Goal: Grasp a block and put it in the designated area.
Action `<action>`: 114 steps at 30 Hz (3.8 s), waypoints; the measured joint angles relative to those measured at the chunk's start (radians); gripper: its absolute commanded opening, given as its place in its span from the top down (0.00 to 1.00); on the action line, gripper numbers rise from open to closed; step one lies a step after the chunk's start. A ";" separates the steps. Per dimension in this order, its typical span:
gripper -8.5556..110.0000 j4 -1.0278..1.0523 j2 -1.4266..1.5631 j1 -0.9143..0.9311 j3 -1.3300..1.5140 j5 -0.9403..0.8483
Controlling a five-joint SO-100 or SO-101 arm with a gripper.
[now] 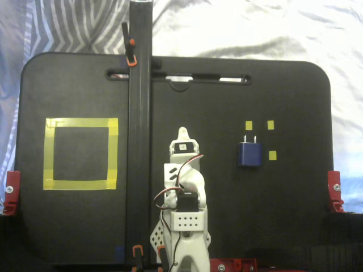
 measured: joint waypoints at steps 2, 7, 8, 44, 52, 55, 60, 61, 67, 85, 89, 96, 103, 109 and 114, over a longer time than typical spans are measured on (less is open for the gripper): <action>0.93 0.000 0.000 0.000 0.000 0.000; 0.93 0.000 0.000 0.000 0.000 0.000; 0.93 0.000 0.000 0.000 0.000 0.000; 0.93 0.000 0.000 0.000 0.000 0.000; 0.93 -0.026 0.000 0.034 0.000 0.000; 0.93 -0.031 -0.026 0.043 -0.009 -0.026; 0.93 -0.028 -0.152 0.063 -0.124 -0.049; 0.93 -0.028 -0.176 0.064 -0.156 -0.058; 0.93 0.020 -0.390 0.071 -0.396 -0.160; 0.93 0.397 -0.936 0.138 -1.040 -0.841; 0.93 0.410 -1.034 0.176 -1.043 -1.083; 0.93 0.457 -1.164 0.288 -1.045 -1.445; 0.93 0.620 -1.273 0.476 -1.126 -1.856; 0.93 0.755 -1.388 0.615 -1.290 -2.106; 0.93 0.716 -1.460 0.690 -1.316 -2.191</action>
